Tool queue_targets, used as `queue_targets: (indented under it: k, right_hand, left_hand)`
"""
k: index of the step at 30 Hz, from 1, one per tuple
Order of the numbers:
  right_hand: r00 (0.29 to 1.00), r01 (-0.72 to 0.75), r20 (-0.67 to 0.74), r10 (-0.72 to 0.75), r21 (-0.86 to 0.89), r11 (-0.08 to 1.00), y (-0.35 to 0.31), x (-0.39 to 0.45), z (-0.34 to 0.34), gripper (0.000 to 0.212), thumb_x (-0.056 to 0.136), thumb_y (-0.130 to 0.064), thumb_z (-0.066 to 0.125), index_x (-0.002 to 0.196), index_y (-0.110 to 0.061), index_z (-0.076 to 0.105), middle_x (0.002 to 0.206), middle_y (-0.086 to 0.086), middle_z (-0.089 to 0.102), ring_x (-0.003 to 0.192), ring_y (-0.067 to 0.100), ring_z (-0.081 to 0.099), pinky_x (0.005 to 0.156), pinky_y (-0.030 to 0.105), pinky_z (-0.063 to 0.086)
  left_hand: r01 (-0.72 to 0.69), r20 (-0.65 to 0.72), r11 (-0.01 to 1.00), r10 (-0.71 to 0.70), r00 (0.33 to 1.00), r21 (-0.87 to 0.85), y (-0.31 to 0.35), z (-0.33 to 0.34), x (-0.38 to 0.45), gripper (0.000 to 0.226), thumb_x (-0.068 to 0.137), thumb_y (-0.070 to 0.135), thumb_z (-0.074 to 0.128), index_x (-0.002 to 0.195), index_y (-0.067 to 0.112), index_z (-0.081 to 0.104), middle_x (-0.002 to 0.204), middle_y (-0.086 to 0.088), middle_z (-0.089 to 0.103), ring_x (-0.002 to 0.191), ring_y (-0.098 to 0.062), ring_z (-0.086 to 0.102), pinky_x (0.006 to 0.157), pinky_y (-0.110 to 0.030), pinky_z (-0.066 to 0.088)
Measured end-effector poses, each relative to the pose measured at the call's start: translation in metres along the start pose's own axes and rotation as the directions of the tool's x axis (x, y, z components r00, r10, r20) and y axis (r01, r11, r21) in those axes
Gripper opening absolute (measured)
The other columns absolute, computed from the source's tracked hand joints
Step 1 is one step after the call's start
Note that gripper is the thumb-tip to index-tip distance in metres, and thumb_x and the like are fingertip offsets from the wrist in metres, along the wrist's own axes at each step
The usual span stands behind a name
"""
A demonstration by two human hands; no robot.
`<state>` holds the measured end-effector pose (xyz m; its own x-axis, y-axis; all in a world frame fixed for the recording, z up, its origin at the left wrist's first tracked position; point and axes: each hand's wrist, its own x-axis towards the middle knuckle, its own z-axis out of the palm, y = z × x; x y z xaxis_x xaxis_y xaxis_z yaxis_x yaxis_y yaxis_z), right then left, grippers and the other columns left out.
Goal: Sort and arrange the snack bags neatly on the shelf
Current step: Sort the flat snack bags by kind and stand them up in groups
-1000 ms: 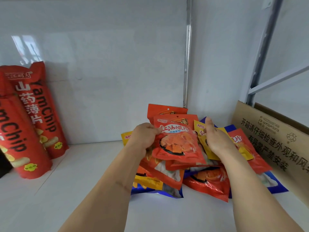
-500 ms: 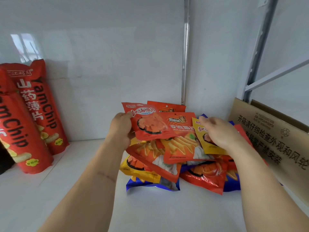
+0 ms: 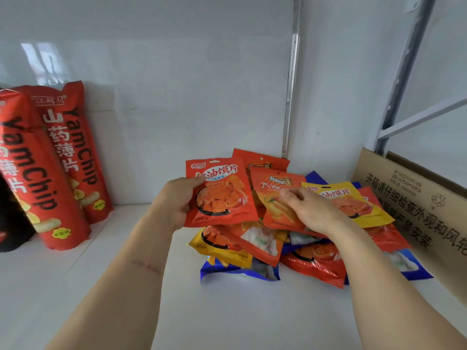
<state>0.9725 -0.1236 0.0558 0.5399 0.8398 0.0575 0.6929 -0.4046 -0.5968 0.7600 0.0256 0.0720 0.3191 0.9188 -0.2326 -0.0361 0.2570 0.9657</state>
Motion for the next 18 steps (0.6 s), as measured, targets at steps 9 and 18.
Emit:
queue_targets:
  k: [9, 18]
  right_hand:
    - [0.995, 0.055, -0.085, -0.045, 0.113, 0.992, -0.018, -0.003, -0.005, 0.063, 0.094, -0.068, 0.032, 0.135, -0.025, 0.052, 0.141, -0.004, 0.052, 0.13, 0.02, 0.047, 0.096, 0.035, 0.036]
    - [0.986, 0.148, 0.095, -0.134, -0.162, 0.976, -0.053, 0.001, 0.022, 0.06, 0.086, -0.066, 0.053, 0.137, -0.035, 0.05, 0.15, -0.009, 0.042, 0.135, 0.017, 0.042, 0.106, 0.038, 0.038]
  left_hand:
    - [-0.033, -0.082, 0.999, 0.035, 0.996, 0.033, -0.015, -0.02, 0.012, 0.024, 0.096, 0.025, 0.066, 0.117, 0.014, 0.063, 0.104, -0.009, 0.074, 0.088, -0.031, 0.073, 0.073, -0.043, 0.061]
    - [0.015, -0.109, 0.994, -0.003, 0.994, 0.111, -0.034, -0.071, 0.014, 0.021, 0.094, 0.028, 0.068, 0.11, 0.015, 0.063, 0.106, -0.01, 0.075, 0.09, -0.035, 0.074, 0.087, -0.056, 0.058]
